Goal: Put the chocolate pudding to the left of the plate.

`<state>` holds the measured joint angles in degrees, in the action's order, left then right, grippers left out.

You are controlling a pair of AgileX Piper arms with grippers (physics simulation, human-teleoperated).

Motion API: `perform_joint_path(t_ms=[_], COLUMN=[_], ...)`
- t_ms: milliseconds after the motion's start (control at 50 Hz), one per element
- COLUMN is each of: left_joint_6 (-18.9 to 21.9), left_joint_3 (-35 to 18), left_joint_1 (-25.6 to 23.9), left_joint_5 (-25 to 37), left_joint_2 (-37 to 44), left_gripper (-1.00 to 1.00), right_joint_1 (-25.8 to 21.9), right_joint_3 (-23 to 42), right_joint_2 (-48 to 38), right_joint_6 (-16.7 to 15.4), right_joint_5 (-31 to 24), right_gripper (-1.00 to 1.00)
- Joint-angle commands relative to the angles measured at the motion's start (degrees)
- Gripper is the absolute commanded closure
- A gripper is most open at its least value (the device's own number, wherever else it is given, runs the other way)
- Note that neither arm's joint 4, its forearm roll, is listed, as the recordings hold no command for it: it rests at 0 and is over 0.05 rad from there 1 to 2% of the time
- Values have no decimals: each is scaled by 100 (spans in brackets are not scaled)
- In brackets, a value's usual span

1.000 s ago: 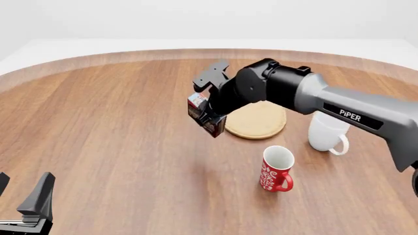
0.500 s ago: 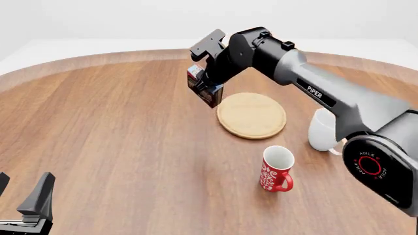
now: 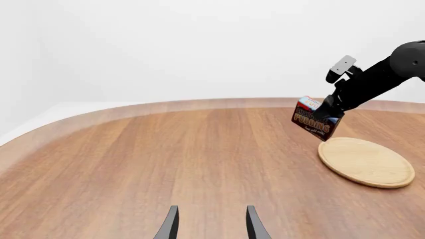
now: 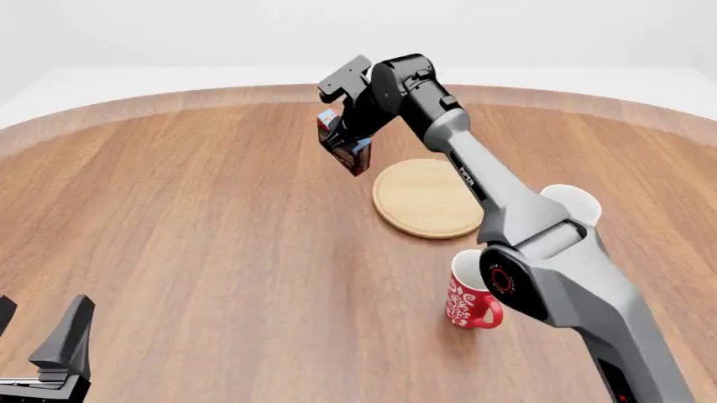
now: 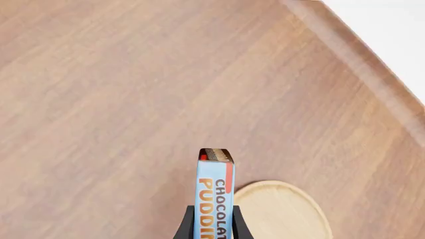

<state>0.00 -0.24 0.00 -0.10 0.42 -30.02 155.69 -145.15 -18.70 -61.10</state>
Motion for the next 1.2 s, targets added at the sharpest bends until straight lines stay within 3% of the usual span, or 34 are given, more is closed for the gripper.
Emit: perform_joint_path(t_ms=[20,400,1200], left_joint_6=[0,0,0], left_joint_3=[0,0,0], left_joint_1=[0,0,0], left_joint_5=[0,0,0], left_joint_2=[0,0,0], left_gripper=[-100,-100,-100], right_joint_1=[28,196,79], right_joint_3=[646,648,648], right_joint_2=[-544,-752,-951], right_joint_6=[131,109,110], right_joint_5=[-142,-85,-118], right_gripper=[100,100,100])
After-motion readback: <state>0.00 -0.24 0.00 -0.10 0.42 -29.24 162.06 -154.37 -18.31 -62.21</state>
